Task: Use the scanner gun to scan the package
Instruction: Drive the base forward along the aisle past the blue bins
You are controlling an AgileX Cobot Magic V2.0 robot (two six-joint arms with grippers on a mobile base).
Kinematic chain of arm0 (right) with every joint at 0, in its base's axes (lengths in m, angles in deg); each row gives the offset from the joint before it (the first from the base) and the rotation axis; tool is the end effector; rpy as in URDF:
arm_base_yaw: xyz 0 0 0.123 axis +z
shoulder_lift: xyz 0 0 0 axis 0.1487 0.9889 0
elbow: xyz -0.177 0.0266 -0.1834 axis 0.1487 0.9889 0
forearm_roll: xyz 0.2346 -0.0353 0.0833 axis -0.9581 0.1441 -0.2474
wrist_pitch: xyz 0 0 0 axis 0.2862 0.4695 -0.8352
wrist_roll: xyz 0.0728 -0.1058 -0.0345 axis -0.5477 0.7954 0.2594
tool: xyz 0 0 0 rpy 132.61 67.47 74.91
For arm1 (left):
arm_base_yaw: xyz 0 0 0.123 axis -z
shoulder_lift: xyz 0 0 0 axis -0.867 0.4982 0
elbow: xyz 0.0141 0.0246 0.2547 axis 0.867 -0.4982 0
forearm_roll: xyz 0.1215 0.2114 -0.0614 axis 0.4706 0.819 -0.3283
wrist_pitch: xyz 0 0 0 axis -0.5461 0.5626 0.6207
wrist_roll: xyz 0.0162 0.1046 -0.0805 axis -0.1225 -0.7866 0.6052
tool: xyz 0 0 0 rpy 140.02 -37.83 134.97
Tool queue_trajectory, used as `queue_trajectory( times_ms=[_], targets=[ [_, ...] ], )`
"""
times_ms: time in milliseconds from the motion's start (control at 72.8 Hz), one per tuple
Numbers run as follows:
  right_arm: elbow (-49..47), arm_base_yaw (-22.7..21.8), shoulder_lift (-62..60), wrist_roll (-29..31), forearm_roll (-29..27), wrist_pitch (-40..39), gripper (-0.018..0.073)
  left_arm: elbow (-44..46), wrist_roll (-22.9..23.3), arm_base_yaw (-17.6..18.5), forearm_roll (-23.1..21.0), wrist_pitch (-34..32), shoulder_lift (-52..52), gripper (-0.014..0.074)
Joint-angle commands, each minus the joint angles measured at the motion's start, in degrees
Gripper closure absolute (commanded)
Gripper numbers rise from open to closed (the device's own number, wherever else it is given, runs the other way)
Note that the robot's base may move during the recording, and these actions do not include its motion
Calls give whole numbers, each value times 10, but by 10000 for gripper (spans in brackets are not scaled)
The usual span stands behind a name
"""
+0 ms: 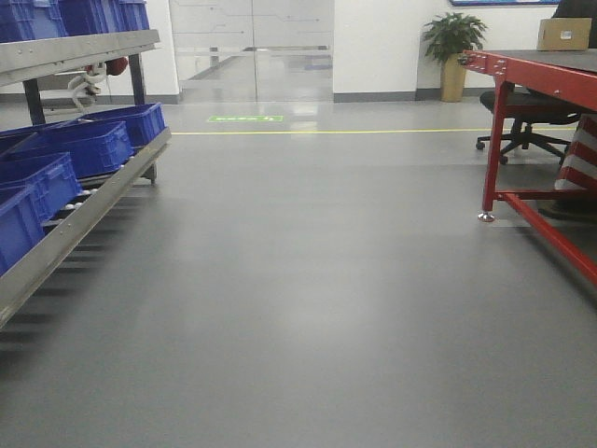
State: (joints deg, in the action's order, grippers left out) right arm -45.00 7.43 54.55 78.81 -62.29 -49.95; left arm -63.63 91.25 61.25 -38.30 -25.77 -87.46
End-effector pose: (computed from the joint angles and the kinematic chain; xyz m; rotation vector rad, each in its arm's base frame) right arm 0.1275 -0.0020 0.2048 0.0226 1.5733 -0.0015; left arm 0.1272 -0.0025 0.2157 0.0237 1.4892 -0.0063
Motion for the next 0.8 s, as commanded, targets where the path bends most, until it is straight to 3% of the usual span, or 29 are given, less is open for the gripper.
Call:
queue_trajectory(
  times_ms=[0,783],
  targets=[
    [0,-3,-2,1,3,-9,727,1,1,2,0,-11,-2,707],
    [0,-3,-2,1,3,-9,727,1,1,2,0,-11,-2,707]
  ],
)
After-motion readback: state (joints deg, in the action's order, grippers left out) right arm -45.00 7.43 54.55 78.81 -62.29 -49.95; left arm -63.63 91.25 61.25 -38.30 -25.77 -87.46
